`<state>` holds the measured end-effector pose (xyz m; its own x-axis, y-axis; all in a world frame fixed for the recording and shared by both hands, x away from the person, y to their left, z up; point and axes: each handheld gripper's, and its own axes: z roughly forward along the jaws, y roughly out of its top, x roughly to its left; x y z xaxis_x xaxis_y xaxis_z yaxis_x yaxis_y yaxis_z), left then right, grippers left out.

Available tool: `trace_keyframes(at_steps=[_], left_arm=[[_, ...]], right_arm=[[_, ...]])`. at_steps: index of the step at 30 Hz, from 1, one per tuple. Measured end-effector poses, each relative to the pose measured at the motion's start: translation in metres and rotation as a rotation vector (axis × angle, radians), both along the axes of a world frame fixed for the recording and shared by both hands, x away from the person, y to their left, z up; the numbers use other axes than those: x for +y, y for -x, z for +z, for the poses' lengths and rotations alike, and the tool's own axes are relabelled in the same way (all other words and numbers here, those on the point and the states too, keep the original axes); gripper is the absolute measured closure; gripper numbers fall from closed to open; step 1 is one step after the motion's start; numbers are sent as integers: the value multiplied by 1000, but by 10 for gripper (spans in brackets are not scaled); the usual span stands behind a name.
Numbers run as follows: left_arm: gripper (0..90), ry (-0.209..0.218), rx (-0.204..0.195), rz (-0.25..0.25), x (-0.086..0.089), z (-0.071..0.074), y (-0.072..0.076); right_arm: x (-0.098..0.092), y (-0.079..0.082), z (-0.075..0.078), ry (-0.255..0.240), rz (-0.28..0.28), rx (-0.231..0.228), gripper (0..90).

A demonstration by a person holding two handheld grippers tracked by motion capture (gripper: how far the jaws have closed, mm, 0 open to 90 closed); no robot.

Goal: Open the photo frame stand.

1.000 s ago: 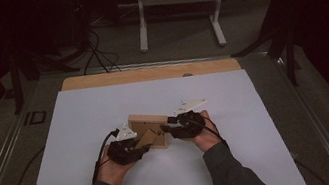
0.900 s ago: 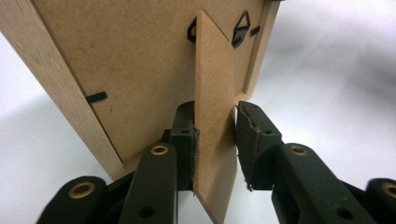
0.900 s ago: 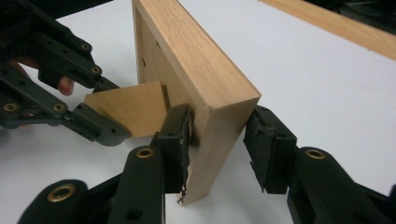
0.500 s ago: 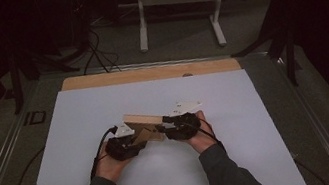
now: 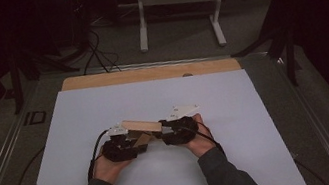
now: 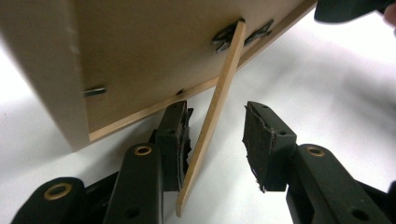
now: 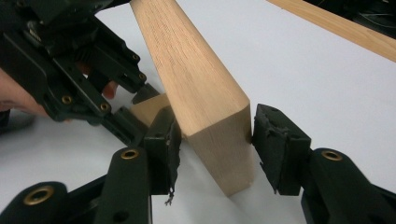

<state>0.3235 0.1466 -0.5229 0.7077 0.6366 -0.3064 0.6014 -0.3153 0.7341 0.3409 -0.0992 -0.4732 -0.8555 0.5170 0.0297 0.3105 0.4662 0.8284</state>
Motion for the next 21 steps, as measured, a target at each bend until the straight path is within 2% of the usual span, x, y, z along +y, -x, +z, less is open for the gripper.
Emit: trace_keyframes(at_steps=[6,12,17,21], left_arm=[[608,22,3,6,5,1,3],[606,34,9,0,8,2,7],[599,44,8,14,12,5,11],[598,45,4,19,13,6,12]], right_arm=[[0,3,-1,0,13,8,489],[-2,13,-7,2,30,16,458],[-8,19,-9,-22,6,7,446],[-12,20,-7,-10,-10,-16,427]])
